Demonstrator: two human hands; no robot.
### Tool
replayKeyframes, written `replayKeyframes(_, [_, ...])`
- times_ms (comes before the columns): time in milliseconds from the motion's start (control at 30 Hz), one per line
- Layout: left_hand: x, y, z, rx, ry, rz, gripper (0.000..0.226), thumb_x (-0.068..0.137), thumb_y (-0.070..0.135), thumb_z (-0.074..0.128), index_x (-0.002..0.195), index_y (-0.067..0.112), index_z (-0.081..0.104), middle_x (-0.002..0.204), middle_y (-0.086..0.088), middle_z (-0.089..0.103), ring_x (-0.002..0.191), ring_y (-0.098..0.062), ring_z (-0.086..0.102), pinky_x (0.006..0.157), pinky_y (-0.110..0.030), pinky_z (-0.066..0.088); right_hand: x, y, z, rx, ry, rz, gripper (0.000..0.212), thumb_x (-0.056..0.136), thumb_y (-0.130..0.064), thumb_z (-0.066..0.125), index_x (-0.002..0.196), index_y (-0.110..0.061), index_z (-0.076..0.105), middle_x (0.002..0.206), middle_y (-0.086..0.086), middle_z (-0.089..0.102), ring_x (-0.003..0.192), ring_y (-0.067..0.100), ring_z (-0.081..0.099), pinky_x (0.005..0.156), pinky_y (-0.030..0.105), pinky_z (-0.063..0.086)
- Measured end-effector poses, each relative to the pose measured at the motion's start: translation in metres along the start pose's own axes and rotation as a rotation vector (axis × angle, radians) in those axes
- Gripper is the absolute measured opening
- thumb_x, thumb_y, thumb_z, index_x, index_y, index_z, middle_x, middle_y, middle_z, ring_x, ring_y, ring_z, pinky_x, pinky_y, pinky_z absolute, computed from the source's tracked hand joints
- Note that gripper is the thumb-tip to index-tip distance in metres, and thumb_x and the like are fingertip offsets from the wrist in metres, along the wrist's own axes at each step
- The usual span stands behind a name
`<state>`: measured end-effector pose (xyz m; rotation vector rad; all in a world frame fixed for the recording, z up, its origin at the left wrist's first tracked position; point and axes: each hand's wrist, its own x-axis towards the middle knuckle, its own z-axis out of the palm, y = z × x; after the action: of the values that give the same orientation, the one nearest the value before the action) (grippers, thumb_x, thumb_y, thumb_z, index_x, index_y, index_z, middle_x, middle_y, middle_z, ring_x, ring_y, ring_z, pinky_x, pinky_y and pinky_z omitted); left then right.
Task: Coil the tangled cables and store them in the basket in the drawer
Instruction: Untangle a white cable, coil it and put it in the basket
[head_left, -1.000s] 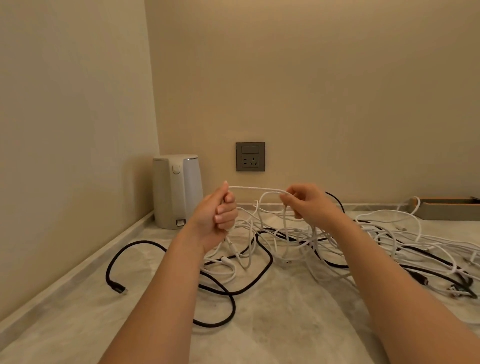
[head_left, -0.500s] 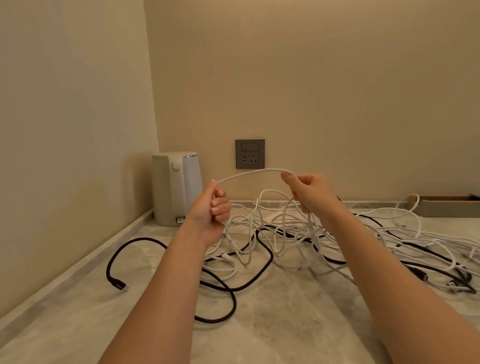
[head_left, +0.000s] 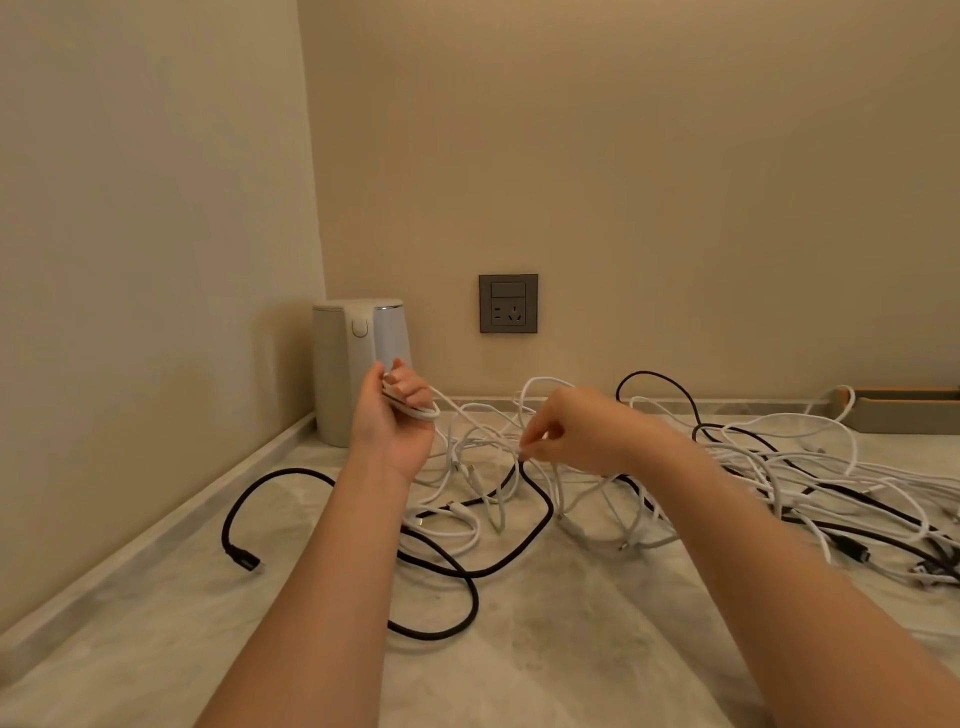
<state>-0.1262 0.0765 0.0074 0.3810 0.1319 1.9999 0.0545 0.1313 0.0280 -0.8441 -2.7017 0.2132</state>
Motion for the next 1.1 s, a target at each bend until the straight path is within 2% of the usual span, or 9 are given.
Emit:
replayKeyframes(100, [0.001, -0.002, 0.003, -0.005, 0.04, 0.055, 0.041, 0.104, 0.03, 0.032, 0.081, 0.004, 0.055, 0.05, 0.0, 0.056, 0.039, -0.006, 0.055, 0.039, -0.013, 0.044, -0.001, -0.018, 0.006, -0.1, -0.077, -0.09, 0.019, 0.091, -0.025, 0.059, 0.103, -0.022, 0.073, 0.075, -0.017, 0.06, 0.059, 0.0, 0.043, 0.063, 0.02, 0.037])
replayKeyframes(233, [0.003, -0.001, 0.002, 0.027, 0.13, 0.095, 0.04, 0.104, 0.029, 0.034, 0.085, 0.001, 0.055, 0.054, -0.006, 0.063, 0.043, -0.012, 0.062, 0.042, -0.017, 0.049, -0.006, -0.037, 0.007, -0.102, -0.132, -0.199, 0.018, 0.091, -0.024, 0.058, 0.075, -0.024, 0.067, 0.05, -0.014, 0.045, 0.047, 0.002, 0.042, 0.051, 0.019, 0.032])
replayKeyframes(300, [0.005, -0.004, 0.002, 0.127, 0.17, 0.128, 0.041, 0.104, 0.028, 0.032, 0.083, 0.001, 0.055, 0.052, -0.005, 0.064, 0.044, -0.012, 0.063, 0.044, -0.017, 0.05, -0.007, -0.04, 0.005, -0.038, -0.086, -0.236, 0.023, 0.092, -0.023, 0.057, 0.07, -0.018, 0.064, 0.056, -0.009, 0.055, 0.052, 0.005, 0.047, 0.055, 0.023, 0.04])
replayKeyframes(400, [0.005, -0.01, 0.004, 0.353, 0.16, 0.15, 0.041, 0.105, 0.026, 0.031, 0.079, 0.003, 0.053, 0.052, -0.003, 0.064, 0.046, -0.009, 0.063, 0.046, -0.018, 0.051, -0.003, -0.036, 0.003, -0.015, 0.144, -0.245, 0.027, 0.094, -0.029, 0.054, 0.079, -0.011, 0.069, 0.069, 0.003, 0.065, 0.061, 0.018, 0.056, 0.063, 0.035, 0.049])
replayKeyframes(567, [-0.009, -0.029, 0.014, 0.845, -0.019, -0.003, 0.04, 0.104, 0.028, 0.031, 0.081, 0.003, 0.053, 0.058, -0.005, 0.059, 0.046, -0.009, 0.058, 0.048, -0.019, 0.05, 0.002, -0.023, 0.001, -0.013, 0.489, -0.223, 0.027, 0.094, -0.037, 0.052, 0.082, -0.019, 0.068, 0.064, -0.01, 0.054, 0.057, 0.01, 0.047, 0.054, 0.028, 0.038])
replayKeyframes(700, [-0.022, -0.037, 0.021, 1.044, -0.207, -0.185, 0.057, 0.103, 0.044, 0.019, 0.079, 0.006, 0.054, 0.055, -0.003, 0.055, 0.049, -0.011, 0.053, 0.049, -0.02, 0.043, 0.005, -0.013, 0.003, 0.068, 0.648, -0.174, 0.024, 0.09, -0.039, 0.058, 0.077, -0.02, 0.065, 0.062, -0.014, 0.051, 0.06, 0.008, 0.047, 0.055, 0.026, 0.036])
replayKeyframes(767, [-0.024, -0.039, 0.02, 1.102, -0.286, -0.267, 0.067, 0.1, 0.053, 0.011, 0.08, 0.007, 0.055, 0.057, -0.004, 0.054, 0.049, -0.012, 0.051, 0.048, -0.02, 0.042, 0.007, -0.007, 0.007, 0.112, 0.68, -0.118, 0.028, 0.085, -0.043, 0.063, 0.07, -0.02, 0.059, 0.057, -0.014, 0.049, 0.056, 0.003, 0.044, 0.054, 0.026, 0.036])
replayKeyframes(900, [-0.022, -0.039, 0.019, 1.106, -0.346, -0.355, 0.069, 0.096, 0.06, 0.013, 0.075, 0.007, 0.051, 0.051, -0.002, 0.051, 0.04, -0.009, 0.046, 0.039, -0.017, 0.039, 0.013, 0.005, 0.013, 0.4, 0.656, -0.063, 0.031, 0.077, -0.044, 0.072, 0.064, -0.019, 0.058, 0.057, -0.008, 0.056, 0.057, 0.012, 0.051, 0.059, 0.034, 0.044])
replayKeyframes(1100, [-0.022, -0.039, 0.015, 1.068, -0.425, -0.237, 0.042, 0.088, 0.047, 0.044, 0.063, 0.014, 0.041, 0.039, 0.009, 0.031, 0.03, -0.003, 0.029, 0.032, -0.014, 0.025, 0.017, 0.007, 0.016, 0.662, 0.561, -0.077, 0.028, 0.088, -0.033, 0.063, 0.071, -0.01, 0.065, 0.057, -0.005, 0.049, 0.053, 0.003, 0.039, 0.055, 0.021, 0.033])
